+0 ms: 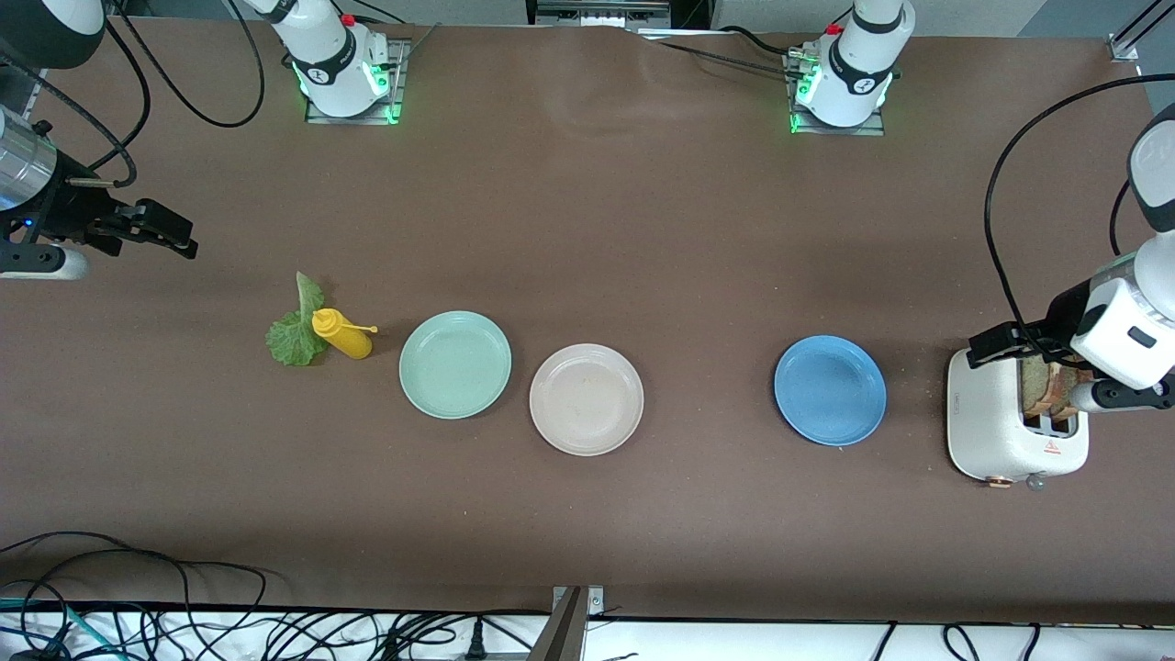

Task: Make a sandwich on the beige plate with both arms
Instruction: 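Move the left gripper over the bread slices in the white toaster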

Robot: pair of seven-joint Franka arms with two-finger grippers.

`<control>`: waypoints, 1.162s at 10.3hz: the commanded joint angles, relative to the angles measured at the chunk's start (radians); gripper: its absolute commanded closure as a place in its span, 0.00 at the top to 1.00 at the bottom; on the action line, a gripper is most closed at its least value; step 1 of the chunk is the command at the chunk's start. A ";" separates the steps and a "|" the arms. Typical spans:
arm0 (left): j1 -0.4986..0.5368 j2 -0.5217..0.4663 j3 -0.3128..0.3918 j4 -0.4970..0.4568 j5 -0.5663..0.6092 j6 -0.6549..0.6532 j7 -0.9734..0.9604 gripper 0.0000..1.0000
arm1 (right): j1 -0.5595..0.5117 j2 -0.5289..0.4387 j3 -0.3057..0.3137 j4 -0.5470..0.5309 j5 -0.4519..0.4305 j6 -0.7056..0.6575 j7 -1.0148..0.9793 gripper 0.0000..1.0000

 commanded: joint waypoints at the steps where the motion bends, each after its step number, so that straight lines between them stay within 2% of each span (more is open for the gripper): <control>1: -0.097 -0.079 0.125 -0.080 -0.029 0.037 0.024 1.00 | 0.003 -0.022 0.002 -0.016 -0.013 -0.004 0.002 1.00; 2: -0.134 -0.108 0.163 -0.123 -0.042 0.072 0.024 1.00 | 0.003 -0.022 0.002 -0.016 -0.013 -0.006 0.002 1.00; 3: -0.157 -0.130 0.210 -0.172 -0.110 0.119 0.015 1.00 | 0.003 -0.022 0.002 -0.016 -0.013 -0.007 0.003 1.00; 12: -0.142 -0.145 0.214 -0.171 -0.115 0.109 0.070 1.00 | 0.003 -0.022 0.002 -0.016 -0.013 -0.007 0.002 1.00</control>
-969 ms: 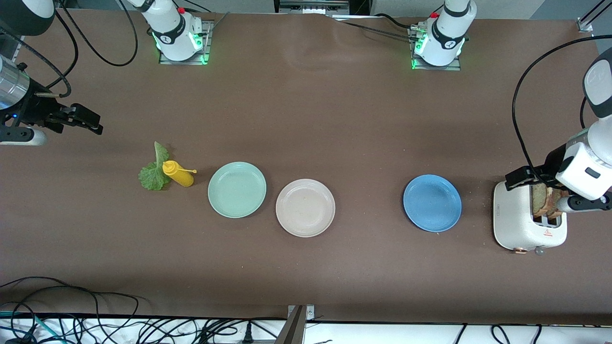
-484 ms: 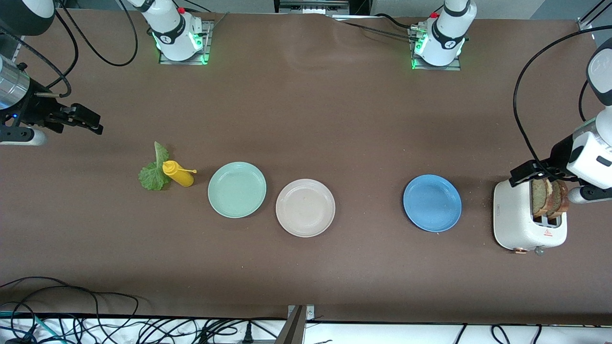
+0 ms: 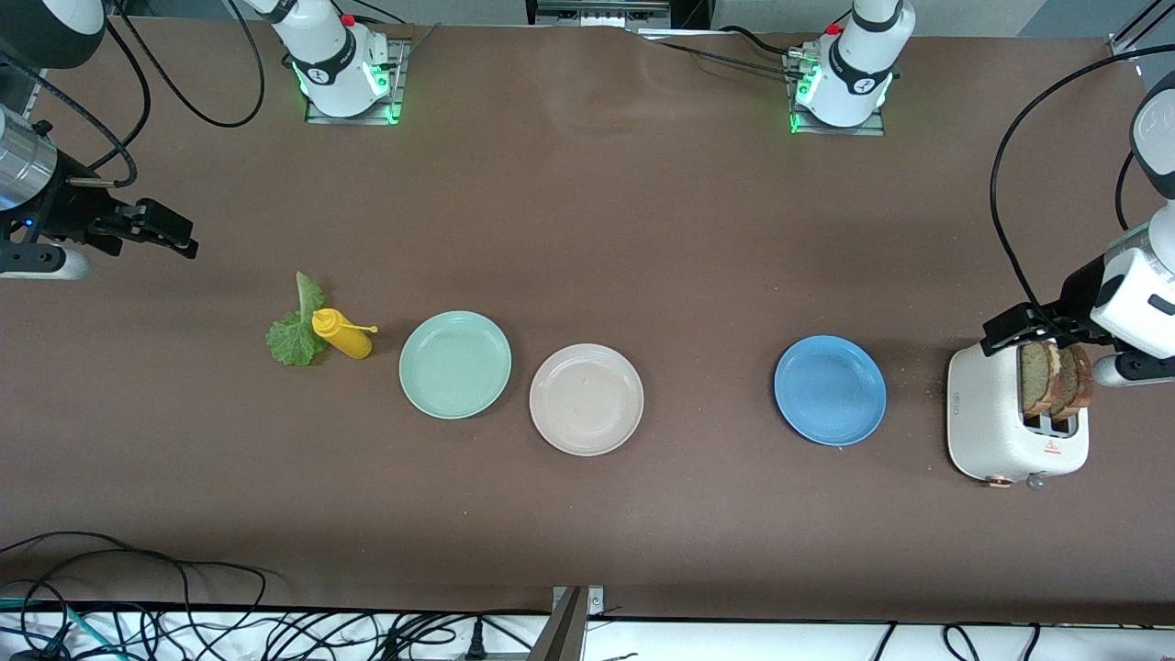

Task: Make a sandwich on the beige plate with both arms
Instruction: 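Move the left gripper over the bread slices in the white toaster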

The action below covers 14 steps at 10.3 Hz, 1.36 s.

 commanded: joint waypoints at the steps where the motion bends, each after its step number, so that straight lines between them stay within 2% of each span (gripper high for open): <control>1: -0.004 -0.041 0.011 -0.029 -0.030 0.012 0.032 1.00 | 0.003 -0.022 0.002 -0.016 -0.013 -0.006 0.002 1.00; 6: -0.018 -0.052 -0.030 -0.026 -0.029 -0.061 -0.001 1.00 | 0.003 -0.022 0.002 -0.016 -0.013 -0.005 0.002 1.00; 11: -0.027 -0.041 -0.025 -0.012 -0.030 -0.063 -0.057 1.00 | 0.004 -0.022 0.002 -0.016 -0.013 -0.006 0.003 1.00; 14: -0.015 0.024 -0.021 -0.009 -0.039 -0.059 -0.057 1.00 | 0.004 -0.022 0.002 -0.016 -0.013 -0.006 0.003 1.00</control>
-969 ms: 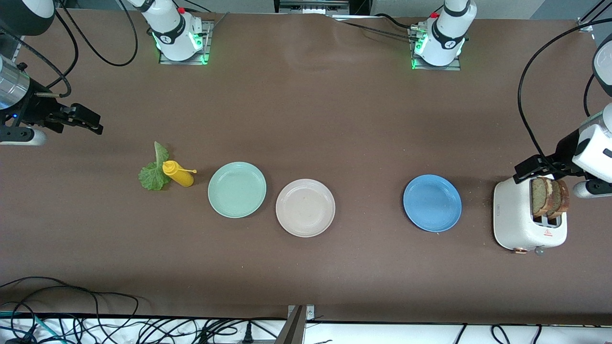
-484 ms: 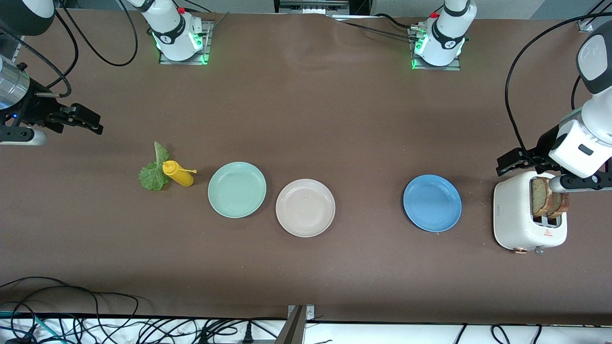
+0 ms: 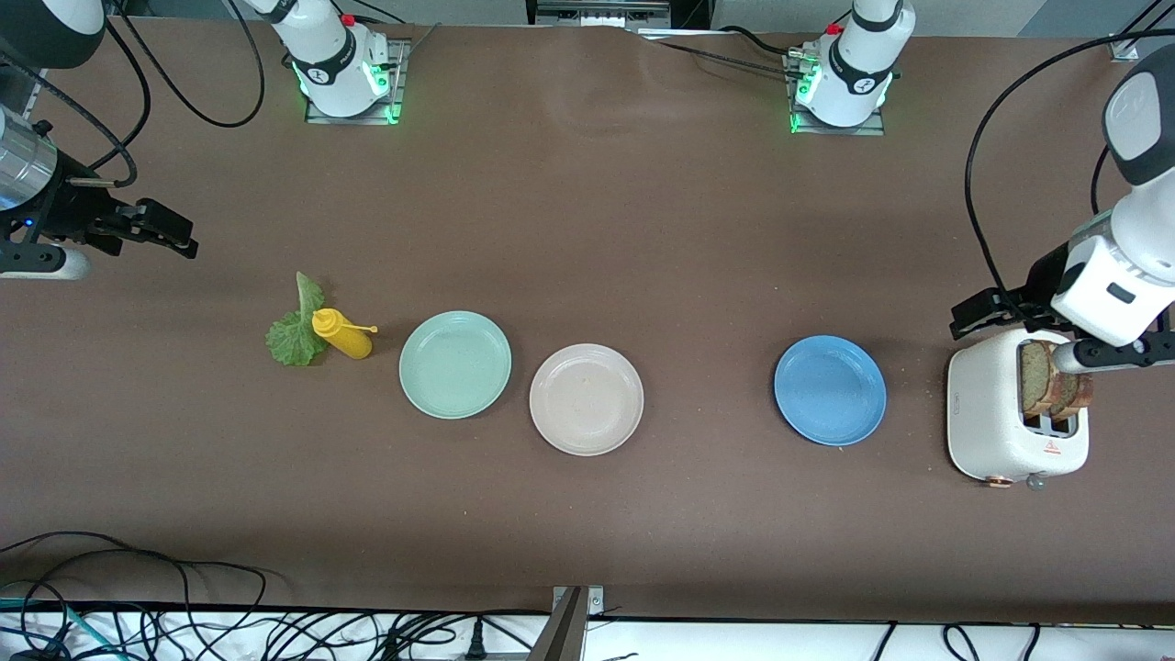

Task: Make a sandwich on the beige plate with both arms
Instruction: 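Move the left gripper over the bread slices in the white toaster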

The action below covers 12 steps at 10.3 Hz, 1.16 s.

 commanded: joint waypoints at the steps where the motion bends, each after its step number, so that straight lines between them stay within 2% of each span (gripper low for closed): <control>1: 0.017 0.021 0.012 0.006 -0.039 -0.003 0.008 1.00 | 0.003 -0.022 0.002 -0.016 -0.013 -0.006 0.003 1.00; 4: 0.016 0.014 0.010 0.011 -0.033 -0.006 0.003 1.00 | 0.003 -0.022 0.002 -0.016 -0.013 -0.006 0.003 1.00; 5: 0.014 0.014 0.010 0.062 -0.027 -0.012 0.000 1.00 | 0.004 -0.022 0.002 -0.016 -0.013 -0.006 0.003 1.00; 8: 0.019 0.016 0.016 0.127 -0.019 -0.053 0.144 1.00 | 0.004 -0.022 0.002 -0.016 -0.013 -0.006 0.003 1.00; 12: 0.040 0.013 0.018 0.120 -0.019 -0.053 0.163 1.00 | 0.003 -0.022 0.002 -0.016 -0.013 -0.006 0.003 1.00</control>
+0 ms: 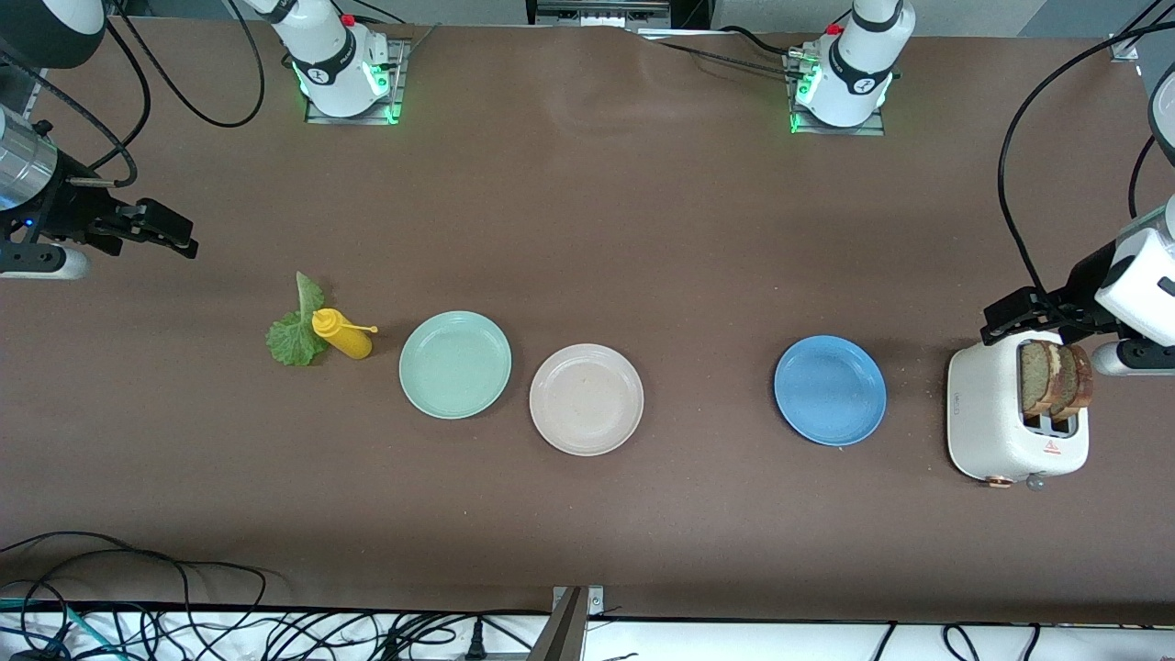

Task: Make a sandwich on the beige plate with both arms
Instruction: 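Move the left gripper over the bread slices in the white toaster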

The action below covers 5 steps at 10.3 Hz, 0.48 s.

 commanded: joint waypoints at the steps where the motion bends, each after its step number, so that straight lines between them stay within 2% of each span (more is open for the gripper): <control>1: 0.026 -0.002 0.002 0.003 -0.013 -0.020 0.036 1.00 | 0.004 -0.022 0.001 -0.016 -0.013 -0.006 0.003 1.00; 5: 0.041 -0.002 0.002 0.004 -0.013 -0.021 0.038 1.00 | 0.002 -0.022 0.001 -0.016 -0.013 -0.006 0.003 1.00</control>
